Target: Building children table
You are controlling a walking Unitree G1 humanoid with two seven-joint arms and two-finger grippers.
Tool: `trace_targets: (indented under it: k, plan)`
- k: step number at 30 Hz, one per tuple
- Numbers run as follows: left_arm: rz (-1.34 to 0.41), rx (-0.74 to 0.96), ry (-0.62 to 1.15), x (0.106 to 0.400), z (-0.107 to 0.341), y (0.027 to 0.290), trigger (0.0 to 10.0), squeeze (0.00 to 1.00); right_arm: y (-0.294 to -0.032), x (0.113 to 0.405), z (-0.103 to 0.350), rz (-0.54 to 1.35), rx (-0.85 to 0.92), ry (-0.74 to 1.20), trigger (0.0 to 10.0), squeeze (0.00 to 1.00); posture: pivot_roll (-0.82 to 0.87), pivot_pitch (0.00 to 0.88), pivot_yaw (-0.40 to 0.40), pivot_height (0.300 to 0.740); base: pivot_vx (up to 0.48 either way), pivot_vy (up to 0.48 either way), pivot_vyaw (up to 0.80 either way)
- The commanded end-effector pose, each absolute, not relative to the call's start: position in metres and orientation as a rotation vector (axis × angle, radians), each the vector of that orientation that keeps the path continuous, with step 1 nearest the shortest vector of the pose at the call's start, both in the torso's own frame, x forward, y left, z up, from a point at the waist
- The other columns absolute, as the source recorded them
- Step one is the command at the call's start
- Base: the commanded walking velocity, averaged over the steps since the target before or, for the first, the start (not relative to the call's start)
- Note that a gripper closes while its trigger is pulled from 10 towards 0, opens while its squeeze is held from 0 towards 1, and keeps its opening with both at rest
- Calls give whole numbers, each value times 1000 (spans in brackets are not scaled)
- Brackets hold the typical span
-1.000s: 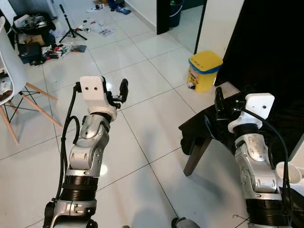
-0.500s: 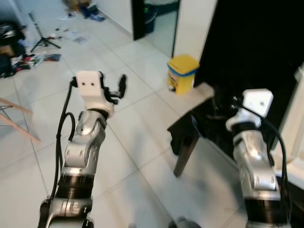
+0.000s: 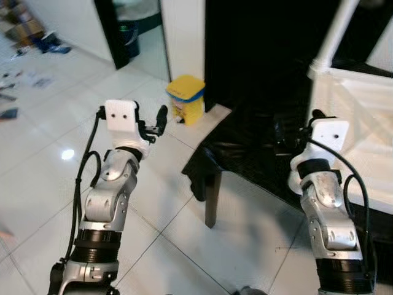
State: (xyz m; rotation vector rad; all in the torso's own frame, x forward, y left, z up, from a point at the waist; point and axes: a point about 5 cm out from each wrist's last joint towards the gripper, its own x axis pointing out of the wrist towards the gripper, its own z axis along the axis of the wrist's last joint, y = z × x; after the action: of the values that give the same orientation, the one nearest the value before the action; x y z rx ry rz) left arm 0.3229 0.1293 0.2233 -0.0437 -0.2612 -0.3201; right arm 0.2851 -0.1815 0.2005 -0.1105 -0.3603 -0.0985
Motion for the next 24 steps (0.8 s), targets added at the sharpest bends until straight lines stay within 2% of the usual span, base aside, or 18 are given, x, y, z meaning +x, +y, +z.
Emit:
trace_targets:
  k: [1,8,10,14,24]
  plan:
    - [-319,-27,-250,322,219,134,10000,0,-180,284,199,-106,-104,-353,10000,0,-201,48,59,740,0,0,-756]
    - [-317,-36,-245,321,212,133,10000,0,-185,282,188,-128,-107,-324,10000,0,-206,49,62,740,0,0,-749]
    - [-298,-74,-214,318,193,133,10000,0,-188,278,173,-136,-129,-296,10000,0,-211,59,64,740,0,0,-731]
    - [-291,-78,-192,315,183,133,10000,0,-189,276,166,-140,-137,-278,10000,0,-211,64,63,740,0,0,-727]
    - [-342,-68,-208,318,192,129,10000,0,-191,276,168,-146,-144,-272,10000,0,-220,83,64,740,0,0,-705]
